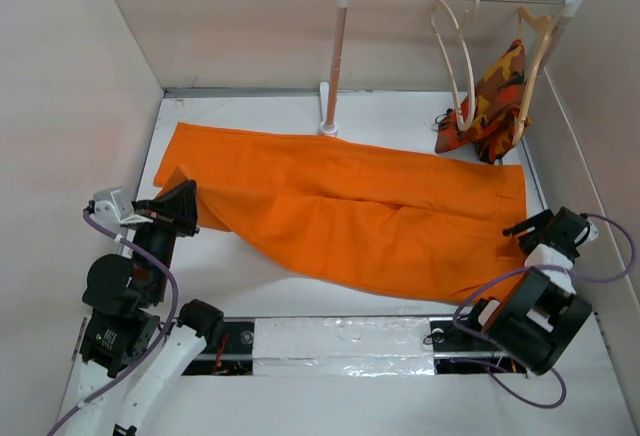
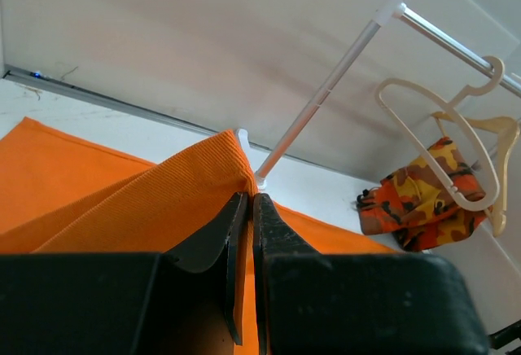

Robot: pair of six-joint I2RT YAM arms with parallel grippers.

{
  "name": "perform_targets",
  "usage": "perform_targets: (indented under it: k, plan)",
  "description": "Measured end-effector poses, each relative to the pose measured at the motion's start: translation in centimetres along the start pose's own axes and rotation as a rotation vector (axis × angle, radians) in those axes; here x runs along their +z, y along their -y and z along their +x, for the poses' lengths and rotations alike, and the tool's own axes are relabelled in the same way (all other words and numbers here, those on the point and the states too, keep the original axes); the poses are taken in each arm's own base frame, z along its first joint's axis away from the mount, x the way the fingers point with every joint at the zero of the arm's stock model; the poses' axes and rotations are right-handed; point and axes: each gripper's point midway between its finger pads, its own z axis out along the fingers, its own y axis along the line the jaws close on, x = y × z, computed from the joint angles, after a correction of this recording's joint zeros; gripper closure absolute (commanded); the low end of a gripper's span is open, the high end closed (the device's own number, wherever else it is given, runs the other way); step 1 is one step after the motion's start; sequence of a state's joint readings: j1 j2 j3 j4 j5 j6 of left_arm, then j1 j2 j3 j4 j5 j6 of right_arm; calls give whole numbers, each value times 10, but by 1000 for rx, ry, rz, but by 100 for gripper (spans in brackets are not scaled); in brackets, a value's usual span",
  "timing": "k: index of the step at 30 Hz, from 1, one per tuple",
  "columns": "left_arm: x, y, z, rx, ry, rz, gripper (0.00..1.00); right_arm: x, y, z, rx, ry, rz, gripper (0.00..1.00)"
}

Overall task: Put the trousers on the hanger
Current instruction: Fold the trousers at the center of the board.

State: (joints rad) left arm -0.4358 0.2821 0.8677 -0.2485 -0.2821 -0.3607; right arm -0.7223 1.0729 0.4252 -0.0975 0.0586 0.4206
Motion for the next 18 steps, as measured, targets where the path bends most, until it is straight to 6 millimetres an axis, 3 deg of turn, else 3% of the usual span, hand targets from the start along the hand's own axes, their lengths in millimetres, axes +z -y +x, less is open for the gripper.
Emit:
perform_targets:
  k: [2, 7, 11, 12, 13, 15, 18]
  plan:
    - [-4, -3, 2, 6, 1, -5, 100, 8, 1, 17, -5, -82, -13, 22]
    - [-14, -10, -1, 7, 29, -12, 100, 15, -23, 14, -4, -134, -128, 32]
    - [-18, -13, -5, 2, 53, -20, 100, 22, -35, 14, 8, -174, -198, 62]
    - [-18, -14, -5, 3, 54, -22, 100, 22, -36, 16, 12, -185, -209, 82]
    - [-18, -14, -5, 4, 54, -23, 100, 23, -36, 18, 13, -192, -219, 88]
    - [-18, -14, -5, 5, 54, -25, 100, 22, -39, 17, 29, -195, -236, 100]
    - [-18, -14, -4, 6, 52, -25, 100, 23, -40, 11, 42, -178, -249, 100]
